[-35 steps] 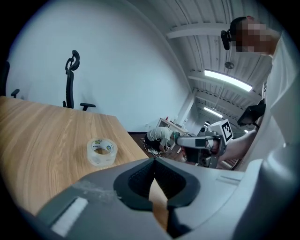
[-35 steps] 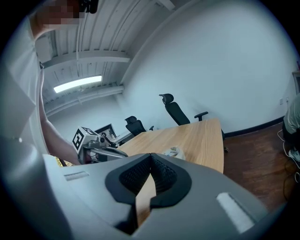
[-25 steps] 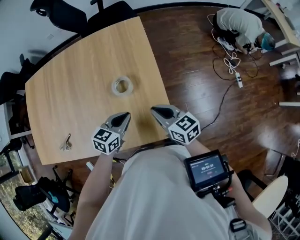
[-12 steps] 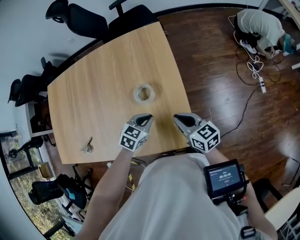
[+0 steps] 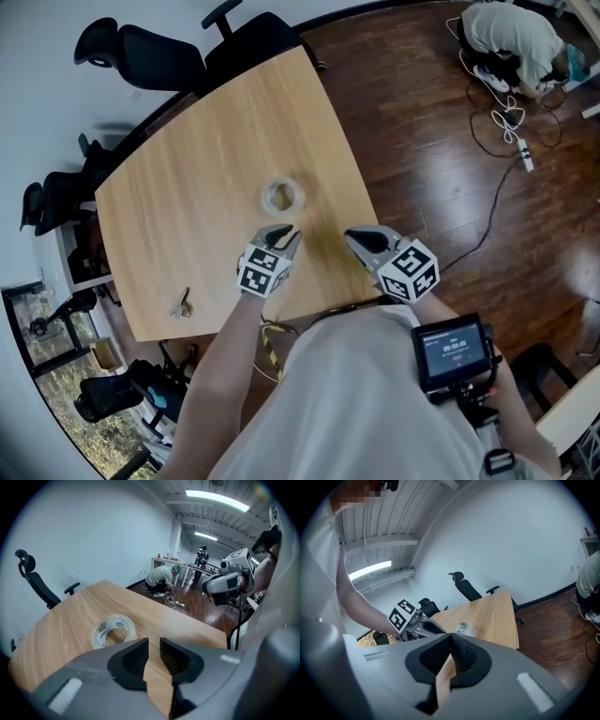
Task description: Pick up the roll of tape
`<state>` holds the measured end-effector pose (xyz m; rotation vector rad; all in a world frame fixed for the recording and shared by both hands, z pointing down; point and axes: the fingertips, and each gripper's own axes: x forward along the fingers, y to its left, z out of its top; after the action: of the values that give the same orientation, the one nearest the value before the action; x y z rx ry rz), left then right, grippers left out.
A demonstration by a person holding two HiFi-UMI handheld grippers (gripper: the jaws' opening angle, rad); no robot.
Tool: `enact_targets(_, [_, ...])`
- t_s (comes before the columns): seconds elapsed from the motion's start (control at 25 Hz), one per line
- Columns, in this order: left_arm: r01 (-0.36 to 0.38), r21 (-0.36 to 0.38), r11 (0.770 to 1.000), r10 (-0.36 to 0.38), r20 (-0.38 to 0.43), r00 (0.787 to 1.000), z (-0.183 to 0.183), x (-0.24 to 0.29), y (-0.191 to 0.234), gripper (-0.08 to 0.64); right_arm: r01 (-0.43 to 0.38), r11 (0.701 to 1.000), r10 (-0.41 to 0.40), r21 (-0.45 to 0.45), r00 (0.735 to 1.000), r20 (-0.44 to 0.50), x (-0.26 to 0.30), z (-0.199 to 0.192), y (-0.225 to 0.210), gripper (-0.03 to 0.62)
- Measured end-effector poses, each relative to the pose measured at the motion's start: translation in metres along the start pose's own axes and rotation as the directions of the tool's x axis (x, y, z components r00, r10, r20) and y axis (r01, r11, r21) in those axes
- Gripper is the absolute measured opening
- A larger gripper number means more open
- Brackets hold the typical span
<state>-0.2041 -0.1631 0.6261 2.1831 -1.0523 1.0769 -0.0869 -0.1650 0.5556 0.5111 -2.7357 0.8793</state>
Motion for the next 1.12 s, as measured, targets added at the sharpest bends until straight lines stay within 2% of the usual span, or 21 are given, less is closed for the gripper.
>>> enact_targets(0.28, [-0.008, 0.093, 0.996, 0.017, -0.096, 0.995, 0.002, 0.008, 0.026, 0.159, -0.009, 1.0, 0.009, 0.01, 1.0, -0.001, 0.007, -0.001, 0.002, 0.006])
enact_targets(0.36, [-0.002, 0.128, 0.992, 0.02, -0.144, 0.989, -0.002, 0.015, 0.035, 0.201, -0.007, 1.0, 0.007, 0.017, 1.0, -0.002, 0.01, -0.002, 0.001, 0.006])
enact_targets(0.48, [0.018, 0.183, 0.983, 0.021, -0.207, 0.978, -0.007, 0.027, 0.042, 0.21, 0.002, 1.0, -0.002, 0.03, 1.0, -0.005, 0.01, -0.005, -0.003, 0.006])
enact_targets(0.72, [0.04, 0.228, 0.973, 0.027, -0.283, 0.959, -0.013, 0.05, 0.051, 0.206, 0.035, 0.998, -0.035, 0.061, 0.999, -0.007, 0.0, -0.015, -0.014, 0.006])
enact_targets(1.12, [0.13, 0.314, 0.941, 0.02, -0.434, 0.901, -0.03, 0.075, 0.052, 0.151, 0.092, 0.991, -0.092, 0.097, 0.996, 0.003, -0.012, -0.023, -0.022, 0.006])
